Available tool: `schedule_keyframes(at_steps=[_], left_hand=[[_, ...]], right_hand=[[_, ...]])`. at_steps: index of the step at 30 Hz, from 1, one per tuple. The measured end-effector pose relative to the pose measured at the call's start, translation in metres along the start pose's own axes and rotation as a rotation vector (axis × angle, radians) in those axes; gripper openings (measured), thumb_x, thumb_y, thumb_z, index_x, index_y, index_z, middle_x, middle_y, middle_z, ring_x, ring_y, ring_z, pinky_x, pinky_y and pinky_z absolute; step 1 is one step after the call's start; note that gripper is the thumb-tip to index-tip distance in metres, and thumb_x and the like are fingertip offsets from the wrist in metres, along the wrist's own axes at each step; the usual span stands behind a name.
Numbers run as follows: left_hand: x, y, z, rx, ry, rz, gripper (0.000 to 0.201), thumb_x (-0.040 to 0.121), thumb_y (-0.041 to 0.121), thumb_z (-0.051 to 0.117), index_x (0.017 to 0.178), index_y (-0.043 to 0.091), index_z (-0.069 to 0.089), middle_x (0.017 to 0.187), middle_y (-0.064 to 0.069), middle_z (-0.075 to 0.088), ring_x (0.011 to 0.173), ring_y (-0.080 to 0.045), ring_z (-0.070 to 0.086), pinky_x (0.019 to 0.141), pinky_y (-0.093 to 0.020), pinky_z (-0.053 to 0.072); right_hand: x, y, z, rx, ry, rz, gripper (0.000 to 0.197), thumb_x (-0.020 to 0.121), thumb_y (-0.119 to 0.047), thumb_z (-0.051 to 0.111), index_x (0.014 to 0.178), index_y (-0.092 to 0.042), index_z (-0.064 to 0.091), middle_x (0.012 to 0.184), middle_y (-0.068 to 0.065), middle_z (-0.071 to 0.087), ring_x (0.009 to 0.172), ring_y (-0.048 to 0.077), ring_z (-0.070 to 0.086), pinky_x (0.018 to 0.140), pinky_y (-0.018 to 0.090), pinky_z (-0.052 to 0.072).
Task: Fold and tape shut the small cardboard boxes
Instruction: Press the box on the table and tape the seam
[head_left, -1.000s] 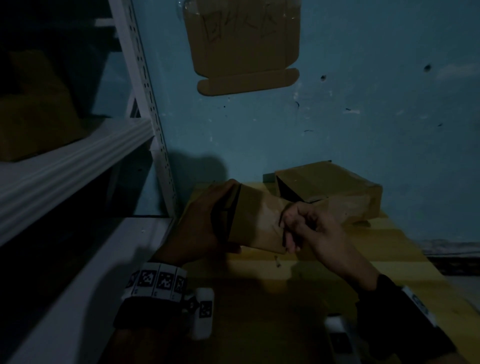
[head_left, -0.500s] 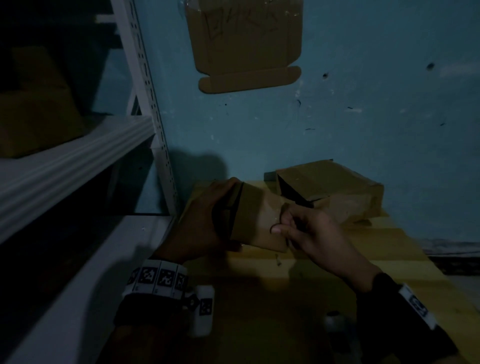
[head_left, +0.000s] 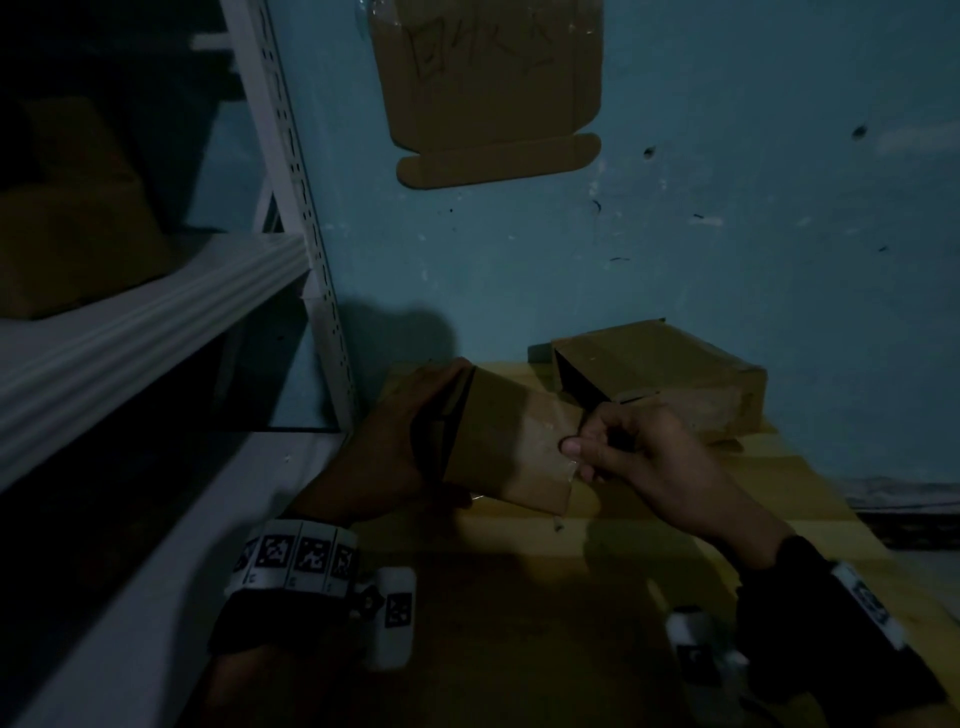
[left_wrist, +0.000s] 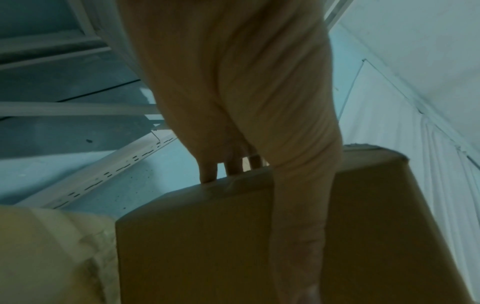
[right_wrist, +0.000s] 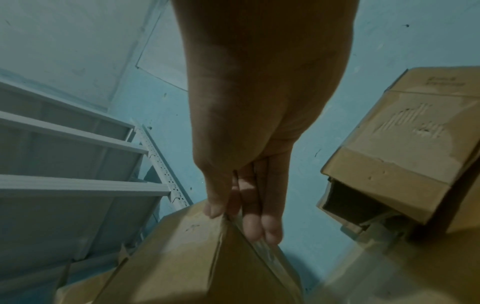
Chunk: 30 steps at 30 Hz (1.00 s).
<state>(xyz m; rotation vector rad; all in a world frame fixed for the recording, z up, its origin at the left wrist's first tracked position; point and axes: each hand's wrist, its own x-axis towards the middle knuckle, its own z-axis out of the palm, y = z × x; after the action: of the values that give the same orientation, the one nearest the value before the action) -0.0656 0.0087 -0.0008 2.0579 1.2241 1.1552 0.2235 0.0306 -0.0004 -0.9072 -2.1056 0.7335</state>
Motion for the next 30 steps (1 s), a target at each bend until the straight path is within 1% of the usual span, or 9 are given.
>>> schedule_keyframes(at_steps=[4,7,9,12,15,19,21,25,30], left_hand=[[0.001,-0.015,0.0,-0.034,-0.004,0.045,0.104,0.051,0.022,0.095,0.138,0.03,0.037,0.145,-0.001,0.044,0.127,0.013,0.044,0.102,-0.009,0.037],[0.001,-0.01,-0.001,-0.114,-0.005,0.057,0.098,0.059,0.004,0.092,0.139,0.019,0.037,0.139,0.001,0.046,0.119,0.017,0.049,0.097,-0.006,0.04],[0.001,-0.011,-0.003,-0.08,-0.009,0.04,0.107,0.053,-0.007,0.091,0.141,0.022,0.037,0.14,0.009,0.048,0.122,0.014,0.049,0.099,-0.007,0.039],[0.0,-0.005,-0.004,-0.088,-0.008,0.03,0.101,0.048,0.019,0.093,0.135,0.043,0.047,0.133,0.022,0.056,0.122,0.01,0.052,0.1,-0.011,0.042],[-0.001,0.001,-0.001,-0.094,0.056,-0.051,0.103,0.049,0.012,0.096,0.137,0.023,0.045,0.141,-0.005,0.051,0.126,-0.001,0.049,0.111,-0.026,0.04],[-0.001,-0.001,-0.005,-0.1,0.027,-0.084,0.134,0.036,0.066,0.092,0.146,0.011,0.038,0.144,0.002,0.049,0.131,-0.008,0.05,0.11,-0.026,0.041],[-0.002,-0.003,-0.005,-0.13,0.042,-0.084,0.133,0.043,0.063,0.092,0.147,0.003,0.036,0.145,-0.007,0.049,0.133,-0.018,0.051,0.11,-0.034,0.043],[-0.005,-0.001,-0.009,-0.126,0.03,-0.059,0.136,0.041,0.065,0.091,0.147,0.003,0.033,0.144,-0.006,0.049,0.131,-0.012,0.051,0.108,-0.026,0.044],[-0.007,0.0,-0.009,-0.147,0.061,-0.063,0.139,0.036,0.063,0.093,0.149,0.012,0.029,0.144,0.002,0.048,0.131,-0.005,0.05,0.105,-0.02,0.044]], right_hand=[[0.0,-0.003,0.002,0.071,0.024,-0.019,0.025,0.094,-0.035,0.062,0.08,-0.015,0.07,0.074,0.001,0.072,0.07,0.014,0.068,0.068,0.026,0.052],[0.0,-0.002,0.003,0.247,0.039,0.061,0.028,0.095,-0.026,0.061,0.087,0.0,0.07,0.08,0.008,0.075,0.077,0.021,0.072,0.074,0.026,0.056],[-0.001,-0.003,0.004,0.415,0.037,0.118,0.027,0.098,-0.017,0.058,0.091,0.008,0.066,0.085,0.013,0.076,0.08,0.022,0.074,0.074,0.027,0.059],[-0.003,-0.008,0.006,0.576,0.056,0.158,0.035,0.098,-0.02,0.053,0.094,0.013,0.062,0.087,0.018,0.076,0.08,0.026,0.075,0.076,0.031,0.062],[-0.001,-0.014,0.009,0.664,0.106,0.174,0.039,0.101,-0.023,0.049,0.094,0.013,0.061,0.085,0.019,0.075,0.078,0.024,0.075,0.073,0.03,0.062],[0.001,-0.02,0.015,0.696,0.184,0.216,0.046,0.1,-0.032,0.045,0.099,0.01,0.063,0.08,0.008,0.075,0.075,0.018,0.072,0.068,0.025,0.059],[0.002,-0.02,0.016,0.685,0.196,0.226,0.049,0.106,-0.034,0.039,0.097,0.007,0.064,0.083,0.011,0.075,0.078,0.022,0.073,0.071,0.029,0.061],[0.003,-0.012,0.006,0.649,0.319,0.289,0.05,0.109,-0.039,0.032,0.079,-0.005,0.053,0.076,0.017,0.072,0.072,0.025,0.073,0.066,0.03,0.059],[-0.003,-0.013,-0.005,0.528,0.176,0.159,0.055,0.089,-0.056,0.06,0.087,-0.001,0.062,0.081,0.015,0.074,0.076,0.025,0.071,0.069,0.026,0.058]])
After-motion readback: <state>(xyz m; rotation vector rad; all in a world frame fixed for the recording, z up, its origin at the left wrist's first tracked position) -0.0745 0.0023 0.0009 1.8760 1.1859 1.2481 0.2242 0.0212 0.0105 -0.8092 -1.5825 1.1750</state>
